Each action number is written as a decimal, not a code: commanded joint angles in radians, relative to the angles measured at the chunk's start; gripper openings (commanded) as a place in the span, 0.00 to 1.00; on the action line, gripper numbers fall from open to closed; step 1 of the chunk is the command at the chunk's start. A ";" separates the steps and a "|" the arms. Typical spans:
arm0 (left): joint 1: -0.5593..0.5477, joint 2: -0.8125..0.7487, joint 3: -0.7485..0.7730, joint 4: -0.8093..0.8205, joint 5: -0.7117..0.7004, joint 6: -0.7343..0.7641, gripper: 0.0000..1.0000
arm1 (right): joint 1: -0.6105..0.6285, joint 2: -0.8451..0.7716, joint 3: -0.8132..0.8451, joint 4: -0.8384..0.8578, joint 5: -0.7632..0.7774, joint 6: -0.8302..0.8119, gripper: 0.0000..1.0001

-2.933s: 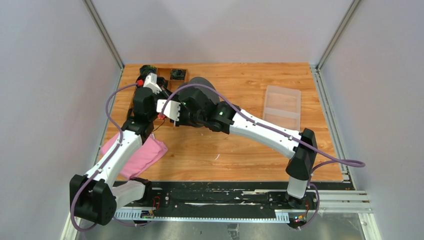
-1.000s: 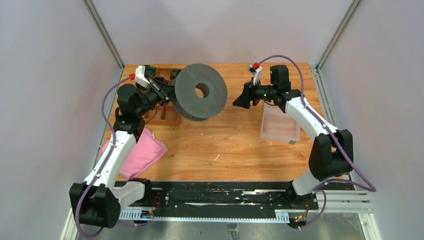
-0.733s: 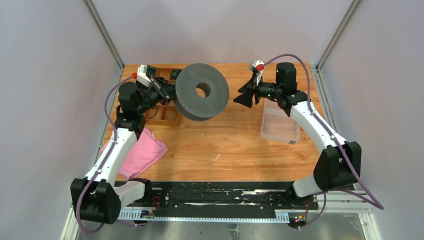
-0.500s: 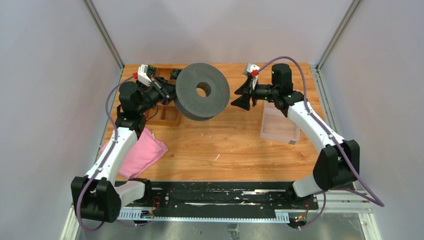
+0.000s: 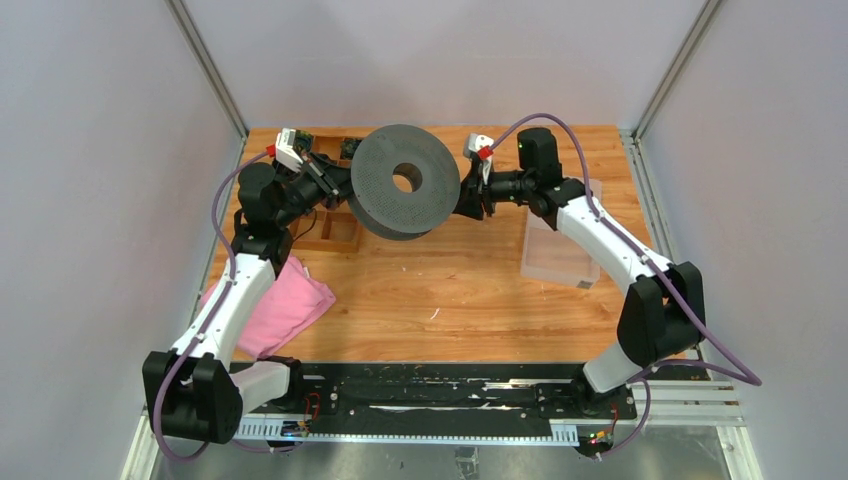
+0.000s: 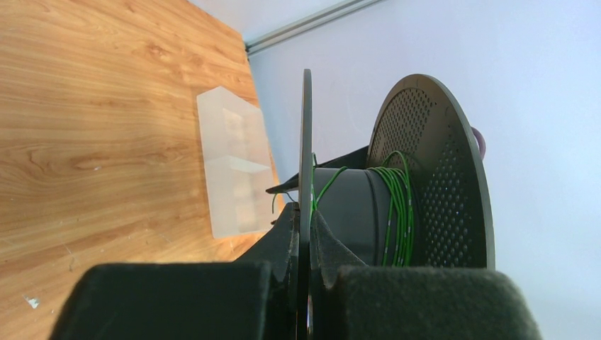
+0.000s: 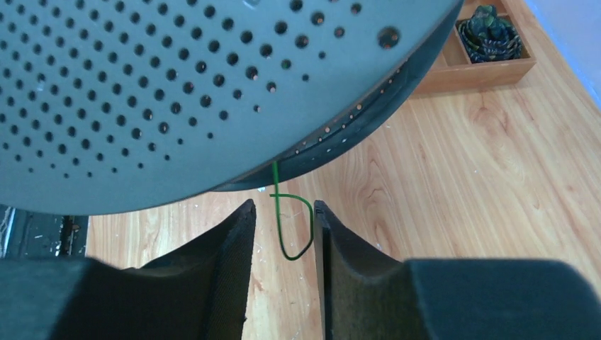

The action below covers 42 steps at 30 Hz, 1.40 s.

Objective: Wrap the cables
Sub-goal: Wrap the cable around the cable reel.

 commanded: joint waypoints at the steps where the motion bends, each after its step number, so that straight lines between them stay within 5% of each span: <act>1: 0.008 -0.008 0.014 0.089 0.008 -0.029 0.00 | 0.013 0.012 0.032 0.013 0.010 0.023 0.29; 7: 0.008 -0.013 0.029 0.050 -0.074 0.026 0.00 | 0.013 -0.011 -0.033 0.022 0.049 0.130 0.06; 13: 0.005 0.024 0.111 -0.074 -0.238 0.135 0.00 | 0.064 -0.058 -0.140 0.144 0.088 0.379 0.01; 20: -0.074 0.061 0.205 -0.222 -0.496 0.299 0.00 | 0.243 -0.098 -0.166 0.198 0.248 0.450 0.01; 31: -0.179 0.084 0.303 -0.413 -0.740 0.492 0.00 | 0.438 0.054 0.129 -0.086 0.410 0.401 0.01; 42: -0.293 0.116 0.309 -0.462 -0.831 0.559 0.00 | 0.475 0.169 0.378 -0.242 0.561 0.468 0.01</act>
